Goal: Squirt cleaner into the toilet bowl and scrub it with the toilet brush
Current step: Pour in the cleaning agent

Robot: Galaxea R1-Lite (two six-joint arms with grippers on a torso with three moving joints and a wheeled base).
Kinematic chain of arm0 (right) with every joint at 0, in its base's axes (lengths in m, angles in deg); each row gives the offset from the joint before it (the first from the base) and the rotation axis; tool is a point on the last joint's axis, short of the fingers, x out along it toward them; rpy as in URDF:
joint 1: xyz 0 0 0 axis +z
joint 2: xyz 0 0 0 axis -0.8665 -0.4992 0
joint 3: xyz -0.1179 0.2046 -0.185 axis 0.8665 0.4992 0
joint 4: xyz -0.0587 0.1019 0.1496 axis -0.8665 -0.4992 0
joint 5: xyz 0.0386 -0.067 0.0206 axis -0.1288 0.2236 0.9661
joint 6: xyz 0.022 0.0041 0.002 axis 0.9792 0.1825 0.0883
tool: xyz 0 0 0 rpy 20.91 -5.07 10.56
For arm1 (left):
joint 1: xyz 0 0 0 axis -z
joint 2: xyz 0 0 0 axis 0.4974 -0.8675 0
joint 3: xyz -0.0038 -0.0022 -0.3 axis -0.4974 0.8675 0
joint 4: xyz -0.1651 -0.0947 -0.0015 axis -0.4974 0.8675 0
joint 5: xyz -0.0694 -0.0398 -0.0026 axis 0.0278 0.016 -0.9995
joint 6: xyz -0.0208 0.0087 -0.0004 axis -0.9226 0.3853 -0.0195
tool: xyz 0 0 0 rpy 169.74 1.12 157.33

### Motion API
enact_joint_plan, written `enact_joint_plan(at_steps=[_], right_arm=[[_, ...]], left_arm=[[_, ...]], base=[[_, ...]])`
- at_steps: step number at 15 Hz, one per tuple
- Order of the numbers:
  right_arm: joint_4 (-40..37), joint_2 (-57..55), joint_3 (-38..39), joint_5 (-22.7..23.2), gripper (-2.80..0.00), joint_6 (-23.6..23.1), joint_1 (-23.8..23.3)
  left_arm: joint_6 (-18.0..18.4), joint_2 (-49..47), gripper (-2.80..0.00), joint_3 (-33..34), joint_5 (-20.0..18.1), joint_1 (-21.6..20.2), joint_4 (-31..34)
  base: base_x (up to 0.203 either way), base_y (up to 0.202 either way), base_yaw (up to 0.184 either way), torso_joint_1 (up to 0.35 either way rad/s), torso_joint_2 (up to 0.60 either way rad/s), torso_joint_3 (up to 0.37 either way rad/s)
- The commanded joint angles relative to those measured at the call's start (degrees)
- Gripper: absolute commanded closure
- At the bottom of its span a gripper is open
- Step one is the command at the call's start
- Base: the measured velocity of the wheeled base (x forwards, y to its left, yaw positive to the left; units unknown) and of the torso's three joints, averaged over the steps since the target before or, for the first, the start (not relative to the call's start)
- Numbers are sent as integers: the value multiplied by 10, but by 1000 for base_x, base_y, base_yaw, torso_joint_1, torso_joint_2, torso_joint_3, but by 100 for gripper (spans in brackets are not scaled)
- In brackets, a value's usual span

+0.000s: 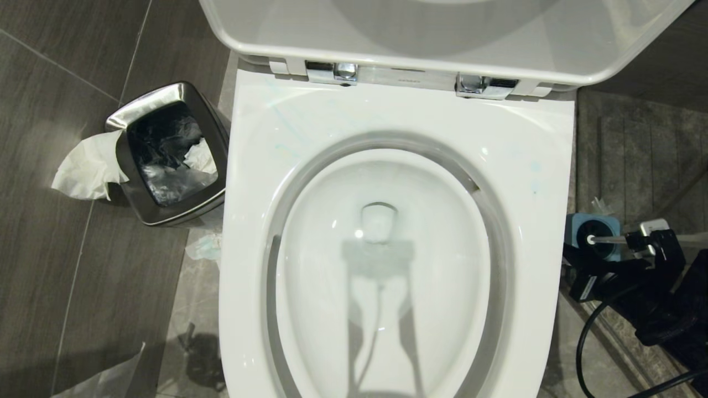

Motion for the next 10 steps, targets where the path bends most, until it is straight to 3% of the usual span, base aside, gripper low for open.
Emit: enact_joint_plan(at_steps=[1,4,5,10], right_arm=[[5,2,-1,1,0,0,0],[5,2,-1,1,0,0,0],[5,2,-3,1,-280,0,0],[5,-10,-23,1,-280,9,-2]], left_arm=[[0,0,0,2,0,0,0],[0,0,0,2,0,0,0],[0,0,0,2,0,0,0],[0,0,0,2,0,0,0]], base=[[0,0,0,0,0,0],[0,0,0,0,0,0],[0,0,0,0,0,0],[0,0,0,0,0,0]])
